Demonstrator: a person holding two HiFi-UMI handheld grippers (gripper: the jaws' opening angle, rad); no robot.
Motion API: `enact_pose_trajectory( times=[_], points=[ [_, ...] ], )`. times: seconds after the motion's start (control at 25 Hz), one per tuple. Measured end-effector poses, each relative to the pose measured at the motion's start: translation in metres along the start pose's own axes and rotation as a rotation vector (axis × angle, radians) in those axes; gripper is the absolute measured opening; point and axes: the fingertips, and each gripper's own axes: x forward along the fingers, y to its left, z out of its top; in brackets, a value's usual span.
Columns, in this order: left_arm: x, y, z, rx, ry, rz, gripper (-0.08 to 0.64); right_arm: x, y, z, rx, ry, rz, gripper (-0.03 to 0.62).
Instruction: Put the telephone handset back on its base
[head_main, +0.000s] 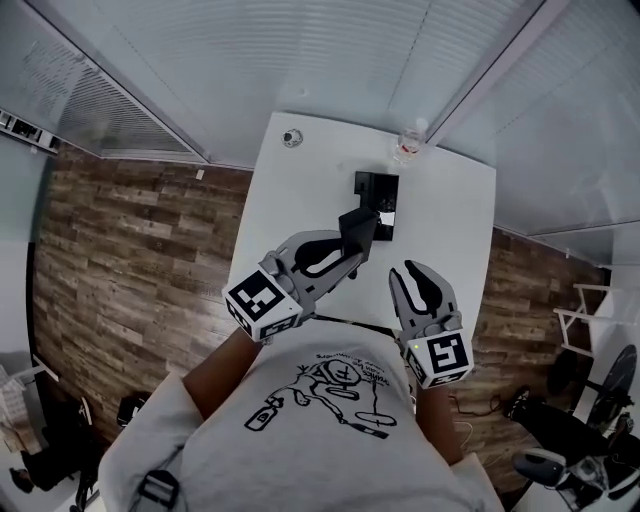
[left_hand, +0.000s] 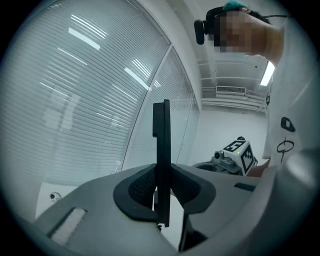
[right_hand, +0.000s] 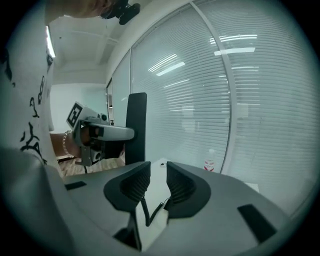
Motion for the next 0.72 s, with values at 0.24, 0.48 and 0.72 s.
enact_pose_trajectory(
  times=[0.24,0.48,0.72],
  points=[
    [0.018,0.009,-0.006,-0.058,0.017,-0.066,0.074,0.032,0.012,-0.041,0.006,0.115,0.087,0.118],
    [0.039,0.020,-0.020,-0.142,0.026,-0.126,0.074,0.066,0.013,-0.083,-0.005,0.214,0.175,0.132],
    [0.047,0.018,-0.034,-0.196,0.045,-0.183,0.074,0.073,0.017,-0.098,0.013,0.226,0.207,0.062]
  ],
)
